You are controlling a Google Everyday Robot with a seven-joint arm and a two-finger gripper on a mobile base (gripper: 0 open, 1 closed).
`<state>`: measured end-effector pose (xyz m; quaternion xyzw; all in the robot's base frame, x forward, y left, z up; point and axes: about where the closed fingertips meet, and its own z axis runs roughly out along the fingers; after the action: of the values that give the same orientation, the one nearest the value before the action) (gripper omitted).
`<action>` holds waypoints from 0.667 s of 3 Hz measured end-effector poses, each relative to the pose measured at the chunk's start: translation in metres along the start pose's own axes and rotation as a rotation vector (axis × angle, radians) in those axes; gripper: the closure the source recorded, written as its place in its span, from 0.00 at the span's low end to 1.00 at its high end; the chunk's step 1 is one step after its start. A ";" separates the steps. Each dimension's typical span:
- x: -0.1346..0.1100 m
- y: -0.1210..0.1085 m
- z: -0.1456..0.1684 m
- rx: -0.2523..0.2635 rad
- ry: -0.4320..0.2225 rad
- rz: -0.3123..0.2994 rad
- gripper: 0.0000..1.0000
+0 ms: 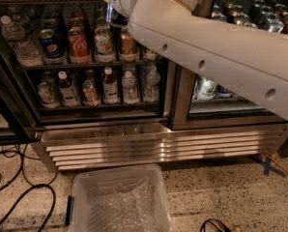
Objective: Pick pepsi can from top shelf of fridge
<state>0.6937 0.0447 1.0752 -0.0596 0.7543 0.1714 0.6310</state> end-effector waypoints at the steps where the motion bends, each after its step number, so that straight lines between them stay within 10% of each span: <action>1: 0.019 0.010 -0.020 -0.006 0.052 0.033 1.00; 2: 0.050 0.035 -0.050 -0.035 0.135 0.125 1.00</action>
Offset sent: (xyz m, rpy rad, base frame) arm -0.1311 0.0440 -0.0666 0.2289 0.3385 0.0726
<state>0.6265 0.0673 1.0398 -0.0348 0.7941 0.2193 0.5658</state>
